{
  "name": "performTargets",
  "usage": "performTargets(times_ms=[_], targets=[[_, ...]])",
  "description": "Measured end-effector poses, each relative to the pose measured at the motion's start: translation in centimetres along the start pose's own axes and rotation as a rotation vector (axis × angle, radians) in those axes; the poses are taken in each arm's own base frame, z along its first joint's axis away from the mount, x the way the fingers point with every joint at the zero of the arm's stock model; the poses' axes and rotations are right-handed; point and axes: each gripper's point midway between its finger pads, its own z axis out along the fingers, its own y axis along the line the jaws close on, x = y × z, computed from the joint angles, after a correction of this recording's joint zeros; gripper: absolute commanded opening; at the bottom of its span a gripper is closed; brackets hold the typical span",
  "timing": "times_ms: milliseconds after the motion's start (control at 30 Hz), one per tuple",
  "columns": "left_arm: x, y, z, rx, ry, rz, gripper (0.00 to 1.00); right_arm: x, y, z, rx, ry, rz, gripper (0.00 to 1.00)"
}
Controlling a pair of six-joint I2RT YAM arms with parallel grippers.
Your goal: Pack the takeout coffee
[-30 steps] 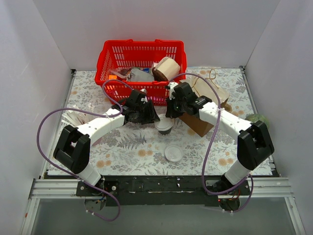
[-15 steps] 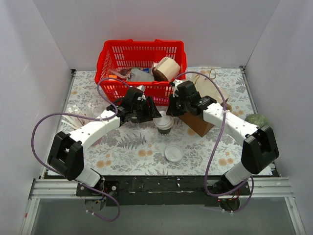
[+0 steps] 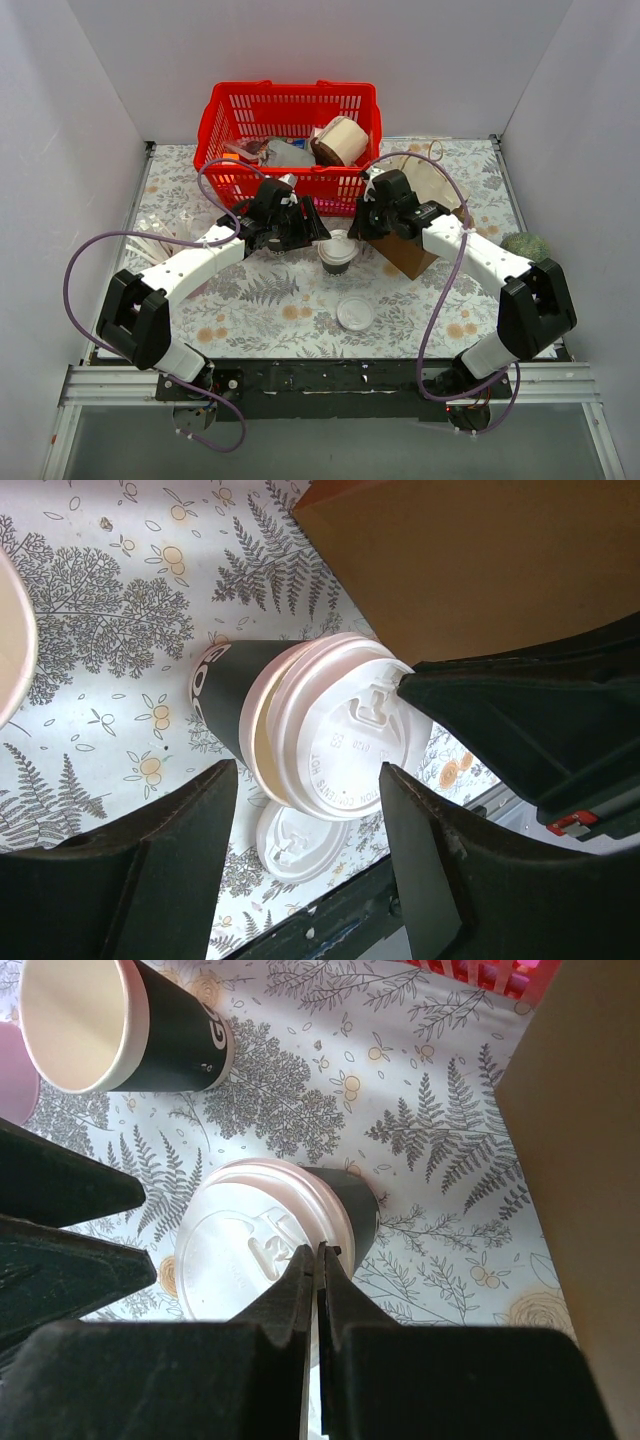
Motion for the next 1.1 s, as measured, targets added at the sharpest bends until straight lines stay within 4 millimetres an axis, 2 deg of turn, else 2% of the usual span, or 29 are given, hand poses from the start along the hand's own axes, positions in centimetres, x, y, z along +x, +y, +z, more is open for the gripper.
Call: performTargets(times_ms=[400, 667, 1100], targets=[[0.0, 0.0, 0.0, -0.002, 0.002, -0.001, 0.63, 0.4, 0.2, 0.8, -0.069, -0.014, 0.049, 0.01], [0.1, 0.1, 0.0, -0.003, 0.003, -0.003, 0.62, -0.3, 0.7, 0.9, -0.103, -0.042, 0.036, 0.01], [0.7, 1.1, 1.3, -0.034, 0.033, -0.009, 0.61, 0.0, 0.1, 1.2, -0.079, -0.04, 0.015, 0.01]])
